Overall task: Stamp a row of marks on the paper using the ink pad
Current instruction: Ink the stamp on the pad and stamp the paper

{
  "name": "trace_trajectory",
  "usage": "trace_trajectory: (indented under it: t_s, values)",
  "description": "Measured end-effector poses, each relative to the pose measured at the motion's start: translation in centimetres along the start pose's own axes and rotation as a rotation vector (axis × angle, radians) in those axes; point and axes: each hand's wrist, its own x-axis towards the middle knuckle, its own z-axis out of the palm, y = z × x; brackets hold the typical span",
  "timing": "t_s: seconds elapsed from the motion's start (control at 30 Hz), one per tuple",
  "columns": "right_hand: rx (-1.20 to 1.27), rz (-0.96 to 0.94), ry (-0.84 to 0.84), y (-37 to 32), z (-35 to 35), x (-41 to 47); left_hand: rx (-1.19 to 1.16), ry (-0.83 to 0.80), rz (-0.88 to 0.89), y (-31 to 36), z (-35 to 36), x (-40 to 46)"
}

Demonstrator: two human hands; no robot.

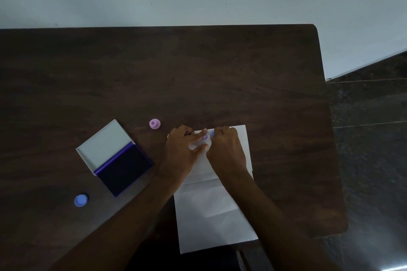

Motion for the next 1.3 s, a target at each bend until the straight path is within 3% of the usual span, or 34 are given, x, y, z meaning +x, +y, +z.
trace_trajectory:
  t_s: [0.17, 0.6, 1.0, 1.3]
  values:
    - [-0.021, -0.005, -0.058, 0.27, 0.17, -0.19, -0.010, -0.023, -0.004, 0.25, -0.16, -0.05]
    - [-0.022, -0.051, -0.010, 0.30, 0.52, -0.40, -0.094, -0.004, -0.077, -0.05, 0.20, 0.43]
    - [-0.022, -0.088, 0.043, 0.62, 0.74, -0.37, -0.059, 0.008, 0.028, -0.06, 0.05, 0.34]
    - [0.006, -0.114, 0.080, 0.51, 0.14, -0.70, -0.052, 0.017, 0.013, 0.20, 0.26, 0.05]
